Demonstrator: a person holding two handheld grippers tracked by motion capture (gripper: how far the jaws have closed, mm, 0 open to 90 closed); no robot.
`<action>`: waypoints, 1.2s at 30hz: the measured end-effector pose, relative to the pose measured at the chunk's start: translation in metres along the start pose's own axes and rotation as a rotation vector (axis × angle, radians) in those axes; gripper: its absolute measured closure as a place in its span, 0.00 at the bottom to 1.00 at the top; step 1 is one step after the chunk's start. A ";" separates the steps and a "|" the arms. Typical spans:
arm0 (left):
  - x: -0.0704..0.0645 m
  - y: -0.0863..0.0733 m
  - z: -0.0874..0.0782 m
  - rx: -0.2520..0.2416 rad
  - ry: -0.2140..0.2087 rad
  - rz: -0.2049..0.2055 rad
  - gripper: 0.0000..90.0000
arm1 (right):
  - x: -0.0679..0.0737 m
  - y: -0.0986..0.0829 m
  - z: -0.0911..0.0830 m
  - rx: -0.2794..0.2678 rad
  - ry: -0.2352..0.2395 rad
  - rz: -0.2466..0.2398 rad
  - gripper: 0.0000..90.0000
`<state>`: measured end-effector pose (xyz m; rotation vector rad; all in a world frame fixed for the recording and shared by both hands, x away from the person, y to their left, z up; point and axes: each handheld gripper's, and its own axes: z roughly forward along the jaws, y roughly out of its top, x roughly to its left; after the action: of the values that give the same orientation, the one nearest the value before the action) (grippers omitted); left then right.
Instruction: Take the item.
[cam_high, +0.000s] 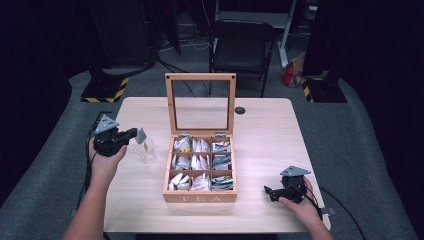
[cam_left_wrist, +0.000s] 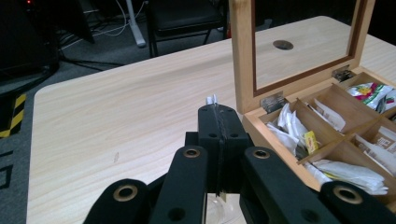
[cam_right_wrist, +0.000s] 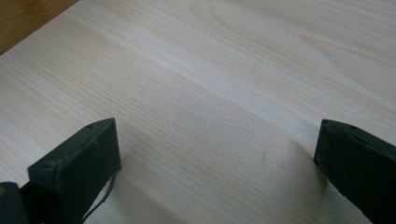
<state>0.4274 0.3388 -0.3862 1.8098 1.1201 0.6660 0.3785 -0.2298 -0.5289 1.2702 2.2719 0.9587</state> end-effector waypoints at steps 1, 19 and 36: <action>0.000 -0.001 0.001 -0.001 0.003 0.002 1.00 | 0.000 0.000 0.000 0.000 0.000 0.000 0.00; 0.002 -0.024 0.015 0.026 0.010 -0.033 1.00 | 0.000 0.000 0.000 0.000 0.000 0.000 0.00; 0.001 -0.037 0.027 0.055 0.012 -0.056 1.00 | 0.000 0.000 0.000 0.000 0.000 0.000 0.00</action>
<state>0.4338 0.3364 -0.4318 1.8160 1.2033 0.6194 0.3785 -0.2298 -0.5289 1.2702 2.2718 0.9592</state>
